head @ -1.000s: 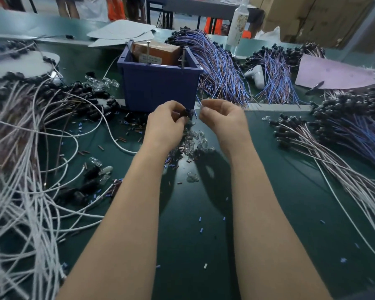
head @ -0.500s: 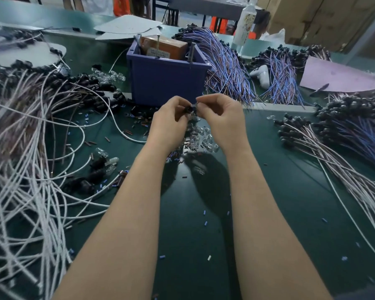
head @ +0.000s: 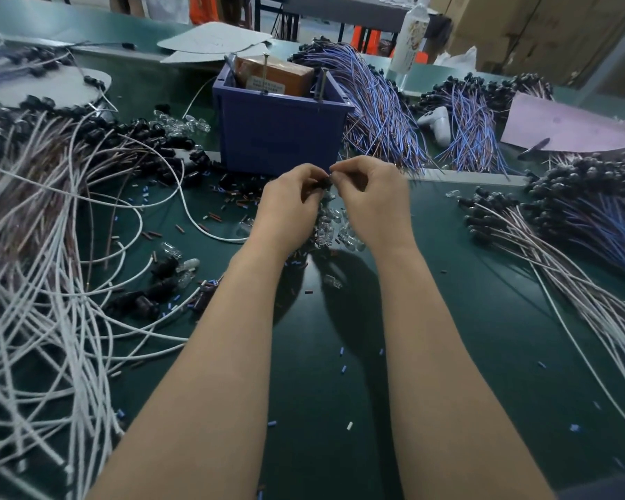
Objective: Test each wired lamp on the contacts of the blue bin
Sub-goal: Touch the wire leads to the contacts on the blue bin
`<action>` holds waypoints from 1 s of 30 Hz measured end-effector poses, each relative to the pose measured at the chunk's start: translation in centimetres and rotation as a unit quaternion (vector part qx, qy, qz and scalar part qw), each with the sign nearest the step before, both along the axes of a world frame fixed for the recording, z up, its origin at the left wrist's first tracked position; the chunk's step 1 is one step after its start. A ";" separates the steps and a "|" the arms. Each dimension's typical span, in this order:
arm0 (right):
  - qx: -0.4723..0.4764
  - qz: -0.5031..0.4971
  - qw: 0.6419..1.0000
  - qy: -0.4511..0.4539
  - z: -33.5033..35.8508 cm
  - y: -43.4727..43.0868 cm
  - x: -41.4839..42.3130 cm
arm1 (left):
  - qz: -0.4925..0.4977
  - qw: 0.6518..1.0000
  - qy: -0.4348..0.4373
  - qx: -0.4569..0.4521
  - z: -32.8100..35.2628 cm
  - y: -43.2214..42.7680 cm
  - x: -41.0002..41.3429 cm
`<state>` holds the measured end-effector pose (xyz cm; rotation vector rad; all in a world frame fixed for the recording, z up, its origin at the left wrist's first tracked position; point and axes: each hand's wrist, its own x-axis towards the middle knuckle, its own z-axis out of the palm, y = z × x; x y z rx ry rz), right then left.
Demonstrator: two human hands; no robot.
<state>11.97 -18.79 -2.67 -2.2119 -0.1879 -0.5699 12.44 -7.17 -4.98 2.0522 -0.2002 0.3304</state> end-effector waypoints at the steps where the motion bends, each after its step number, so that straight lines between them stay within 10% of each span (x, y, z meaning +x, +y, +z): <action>1: 0.003 -0.002 1.000 0.004 -0.1 0.0 0.0 | 0.000 1.000 -0.005 0.008 0.0 -0.1 -0.1; 7: 0.153 0.028 0.987 0.051 -0.2 -0.5 0.4 | 0.008 0.999 -0.016 0.040 0.7 -0.1 -0.5; 13: 0.417 0.061 0.898 0.128 -1.4 -0.5 0.7 | 0.009 0.998 0.028 0.046 0.9 -0.1 -0.7; 21: 0.485 0.080 0.858 0.152 -1.9 0.7 0.8 | 0.018 0.999 -0.008 0.042 0.7 0.1 -0.6; 27: 0.426 0.066 0.895 0.112 -1.6 1.5 0.7 | 0.139 0.982 -0.036 0.125 1.3 -1.3 -0.6; 30: 0.515 0.012 0.850 0.110 -1.5 0.5 1.0 | 0.086 0.988 -0.120 0.054 2.1 -2.7 -1.2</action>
